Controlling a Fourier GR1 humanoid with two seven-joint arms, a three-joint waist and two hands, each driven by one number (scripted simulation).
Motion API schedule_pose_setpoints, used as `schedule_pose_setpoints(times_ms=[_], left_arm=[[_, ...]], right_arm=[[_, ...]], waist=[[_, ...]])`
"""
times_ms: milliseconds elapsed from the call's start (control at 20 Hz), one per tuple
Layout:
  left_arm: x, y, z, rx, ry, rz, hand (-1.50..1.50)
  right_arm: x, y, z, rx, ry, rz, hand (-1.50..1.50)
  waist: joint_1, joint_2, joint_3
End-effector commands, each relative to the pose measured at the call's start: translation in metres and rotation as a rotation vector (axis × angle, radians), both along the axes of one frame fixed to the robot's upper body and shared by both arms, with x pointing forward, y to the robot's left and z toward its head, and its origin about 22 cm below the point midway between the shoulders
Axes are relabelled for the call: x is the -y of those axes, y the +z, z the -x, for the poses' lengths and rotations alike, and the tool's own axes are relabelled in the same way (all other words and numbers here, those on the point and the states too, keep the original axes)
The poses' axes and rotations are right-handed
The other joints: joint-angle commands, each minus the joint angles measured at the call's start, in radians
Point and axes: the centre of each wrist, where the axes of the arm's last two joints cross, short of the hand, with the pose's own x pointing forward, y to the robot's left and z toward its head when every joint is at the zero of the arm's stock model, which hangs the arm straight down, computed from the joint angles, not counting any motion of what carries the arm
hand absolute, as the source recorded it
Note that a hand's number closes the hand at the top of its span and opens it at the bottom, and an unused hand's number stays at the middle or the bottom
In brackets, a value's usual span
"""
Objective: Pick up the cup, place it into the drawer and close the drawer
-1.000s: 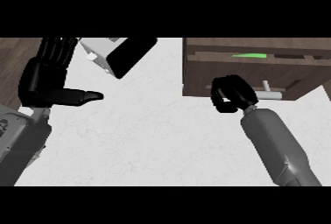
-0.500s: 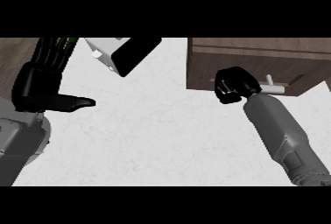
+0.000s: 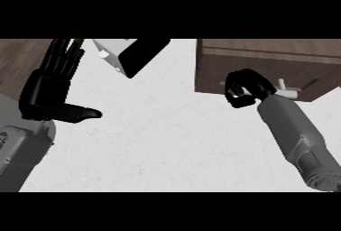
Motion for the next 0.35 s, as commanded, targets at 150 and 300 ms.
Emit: schedule_pose_setpoints(times_ms=[150, 300], left_arm=[[0.006, -0.008, 0.002, -0.001, -0.024, 0.016, -1.50], [0.004, -0.011, 0.001, -0.011, -0.020, 0.009, -1.50]], right_arm=[[0.030, 0.036, -0.016, 0.085, -0.191, -0.029, 1.50], [0.036, 0.043, -0.019, 0.072, -0.196, -0.022, 1.50]], waist=[[0.020, 0.038, 0.008], [0.023, 0.041, 0.007]])
